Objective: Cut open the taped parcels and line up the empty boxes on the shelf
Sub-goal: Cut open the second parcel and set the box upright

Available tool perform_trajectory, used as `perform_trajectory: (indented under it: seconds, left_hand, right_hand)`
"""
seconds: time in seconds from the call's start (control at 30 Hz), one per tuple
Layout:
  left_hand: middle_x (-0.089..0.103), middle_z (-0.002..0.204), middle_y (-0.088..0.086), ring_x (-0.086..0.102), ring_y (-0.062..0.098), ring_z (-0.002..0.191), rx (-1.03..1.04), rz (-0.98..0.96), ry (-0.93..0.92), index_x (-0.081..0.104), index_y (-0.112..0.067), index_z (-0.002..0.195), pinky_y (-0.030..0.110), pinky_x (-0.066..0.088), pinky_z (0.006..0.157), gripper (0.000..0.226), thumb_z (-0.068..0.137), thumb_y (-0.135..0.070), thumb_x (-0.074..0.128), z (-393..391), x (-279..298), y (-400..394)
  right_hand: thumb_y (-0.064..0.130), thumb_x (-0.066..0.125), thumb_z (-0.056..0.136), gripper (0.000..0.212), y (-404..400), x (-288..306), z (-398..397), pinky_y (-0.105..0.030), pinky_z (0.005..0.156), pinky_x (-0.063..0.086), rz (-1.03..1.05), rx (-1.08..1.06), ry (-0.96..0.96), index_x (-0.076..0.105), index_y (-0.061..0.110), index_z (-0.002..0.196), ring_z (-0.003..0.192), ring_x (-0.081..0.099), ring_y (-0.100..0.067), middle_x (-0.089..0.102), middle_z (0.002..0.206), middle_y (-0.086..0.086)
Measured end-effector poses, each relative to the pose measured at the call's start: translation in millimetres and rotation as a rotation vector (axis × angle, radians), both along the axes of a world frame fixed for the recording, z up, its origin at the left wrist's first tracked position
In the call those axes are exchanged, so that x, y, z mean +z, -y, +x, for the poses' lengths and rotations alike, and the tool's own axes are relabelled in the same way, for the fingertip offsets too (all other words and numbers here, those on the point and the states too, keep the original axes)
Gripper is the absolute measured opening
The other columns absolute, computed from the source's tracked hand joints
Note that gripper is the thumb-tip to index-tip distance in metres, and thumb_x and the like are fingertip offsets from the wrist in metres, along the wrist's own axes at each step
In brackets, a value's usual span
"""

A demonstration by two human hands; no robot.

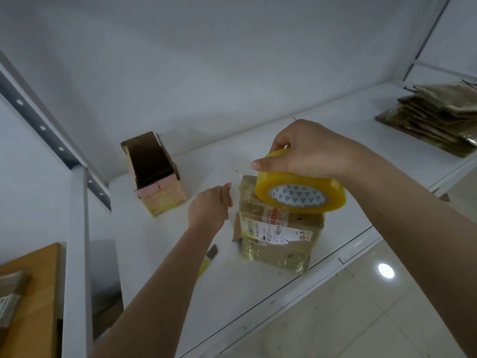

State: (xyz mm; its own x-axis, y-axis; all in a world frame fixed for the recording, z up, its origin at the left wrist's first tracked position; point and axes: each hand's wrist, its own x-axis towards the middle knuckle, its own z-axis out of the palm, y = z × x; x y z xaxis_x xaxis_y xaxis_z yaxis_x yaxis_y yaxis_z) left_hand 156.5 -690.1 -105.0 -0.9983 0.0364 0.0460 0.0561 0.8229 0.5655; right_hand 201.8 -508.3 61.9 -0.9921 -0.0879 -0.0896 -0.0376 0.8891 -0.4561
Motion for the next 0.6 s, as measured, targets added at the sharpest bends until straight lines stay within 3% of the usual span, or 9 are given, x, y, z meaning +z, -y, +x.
perform_trajectory:
  seconds: [0.1,0.2,0.27,0.33,0.4,0.47,0.53,0.6]
  left_hand:
    - [0.064,0.073,0.002,0.06,0.025,0.076,0.013,-0.052,-0.016,0.055,-0.019,0.074,0.032,0.042,0.066,0.051,0.105,-0.043,0.023,4.6,-8.5,-16.8]
    - [0.063,0.081,0.002,0.061,0.026,0.083,0.03,-0.043,0.154,0.053,-0.018,0.082,0.033,0.044,0.07,0.04,0.102,-0.043,0.029,4.2,-20.8,-28.7]
    - [0.062,0.075,0.003,0.062,0.024,0.074,0.085,0.207,0.337,0.05,-0.014,0.084,0.037,0.051,0.075,0.046,0.098,-0.054,0.034,2.3,-33.2,-33.5]
    - [0.052,0.059,0.002,0.051,0.018,0.052,0.164,0.525,0.508,0.052,-0.01,0.076,0.03,0.051,0.062,0.049,0.101,-0.049,0.036,6.1,-42.4,-43.4]
    - [0.043,0.052,0.001,0.036,0.013,0.042,0.221,0.632,0.604,0.05,-0.01,0.066,0.019,0.032,0.045,0.044,0.103,-0.029,0.036,11.6,-47.1,-52.4]
    - [0.042,0.055,0.001,0.033,0.012,0.042,0.252,0.695,0.615,0.052,-0.008,0.069,0.018,0.025,0.04,0.037,0.102,-0.02,0.038,15.1,-45.6,-55.8]
    - [0.05,0.061,0.004,0.043,0.014,0.044,0.233,0.804,0.562,0.056,-0.004,0.084,0.018,0.035,0.041,0.031,0.103,-0.027,0.044,15.3,-41.1,-53.4]
    - [0.059,0.083,0.005,0.058,0.018,0.07,0.2,0.9,0.364,0.055,-0.006,0.1,0.027,0.051,0.063,0.039,0.1,-0.044,0.048,13.5,-31.6,-43.1]
  right_hand:
    - [0.061,0.071,0.077,0.044,-4.3,-0.1,1.9,-0.029,0.071,0.053,-0.065,-0.013,0.002,0.074,0.019,0.091,0.077,0.062,-0.007,0.068,0.085,0.005]
    - [0.058,0.072,0.077,0.042,-11.1,-0.3,2.9,-0.028,0.07,0.053,-0.094,-0.027,0.016,0.074,0.018,0.089,0.075,0.063,-0.007,0.07,0.085,0.003]
    - [0.057,0.073,0.077,0.04,-16.2,-0.9,4.1,-0.026,0.068,0.052,-0.106,-0.04,0.028,0.075,0.019,0.089,0.074,0.063,-0.006,0.07,0.084,0.004]
    - [0.056,0.073,0.078,0.039,-19.3,-2.5,5.6,-0.023,0.064,0.05,-0.122,-0.04,0.037,0.075,0.019,0.09,0.073,0.063,-0.005,0.07,0.083,0.005]
    - [0.055,0.074,0.077,0.039,-20.2,-4.9,6.2,-0.023,0.066,0.051,-0.14,-0.04,0.037,0.076,0.018,0.09,0.074,0.064,-0.005,0.071,0.083,0.004]
    - [0.055,0.074,0.077,0.039,-21.2,-6.1,6.8,-0.024,0.067,0.052,-0.15,-0.041,0.042,0.076,0.018,0.09,0.075,0.065,-0.006,0.072,0.084,0.003]
    - [0.055,0.074,0.077,0.04,-23.7,-5.1,8.0,-0.024,0.068,0.052,-0.151,-0.041,0.045,0.076,0.018,0.091,0.075,0.065,-0.006,0.072,0.084,0.003]
    - [0.057,0.073,0.076,0.042,-27.1,-4.0,9.4,-0.026,0.07,0.053,-0.148,-0.038,0.047,0.076,0.019,0.093,0.076,0.065,-0.007,0.071,0.085,0.004]
